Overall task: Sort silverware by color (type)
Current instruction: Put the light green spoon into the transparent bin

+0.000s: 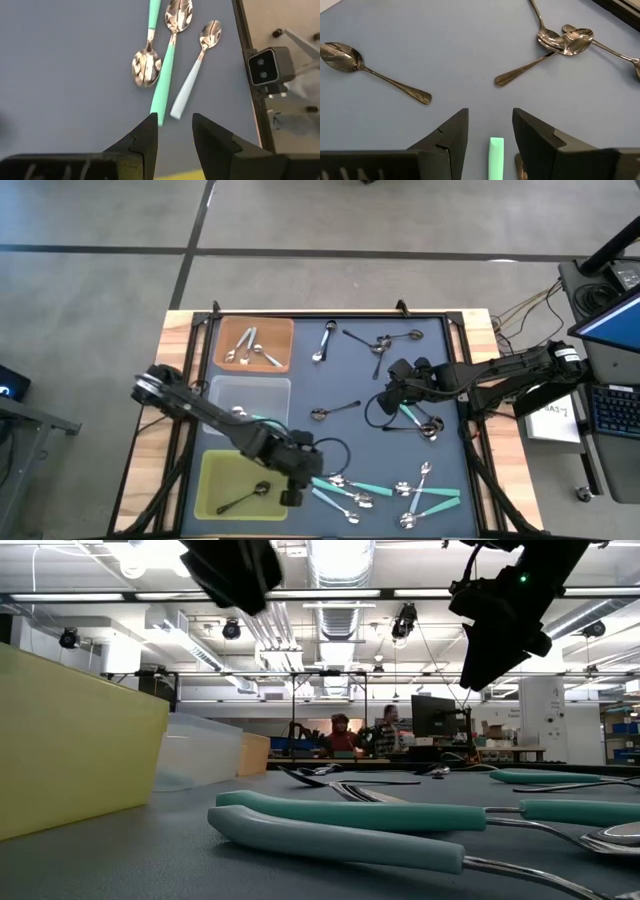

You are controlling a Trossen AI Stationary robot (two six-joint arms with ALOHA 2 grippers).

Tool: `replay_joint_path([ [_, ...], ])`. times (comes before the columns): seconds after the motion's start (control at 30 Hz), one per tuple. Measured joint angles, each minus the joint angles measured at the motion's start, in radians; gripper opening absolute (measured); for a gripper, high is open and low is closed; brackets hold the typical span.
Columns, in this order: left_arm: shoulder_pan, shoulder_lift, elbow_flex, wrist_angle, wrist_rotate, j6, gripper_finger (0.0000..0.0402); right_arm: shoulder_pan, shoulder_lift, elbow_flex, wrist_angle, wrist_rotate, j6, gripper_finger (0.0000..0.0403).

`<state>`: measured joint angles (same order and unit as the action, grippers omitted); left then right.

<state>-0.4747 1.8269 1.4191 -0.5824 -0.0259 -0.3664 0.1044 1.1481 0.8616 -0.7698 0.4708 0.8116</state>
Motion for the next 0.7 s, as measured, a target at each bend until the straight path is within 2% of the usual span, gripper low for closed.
replay_joint_path([
  [0.33, 0.066, 0.231, 0.195, 0.042, 0.054, 0.248, 0.0104, 0.000, 0.000, 0.000, 0.001, 0.000, 0.000, 0.0146],
  [0.5, 0.070, 0.332, 0.282, 0.057, 0.118, 0.278, 0.0104, 0.000, 0.000, 0.000, 0.002, 0.000, 0.000, 0.0146],
  [0.7, 0.069, 0.425, 0.388, 0.068, 0.131, 0.324, 0.0104, 0.000, 0.000, 0.000, 0.002, 0.000, 0.000, 0.0146],
])
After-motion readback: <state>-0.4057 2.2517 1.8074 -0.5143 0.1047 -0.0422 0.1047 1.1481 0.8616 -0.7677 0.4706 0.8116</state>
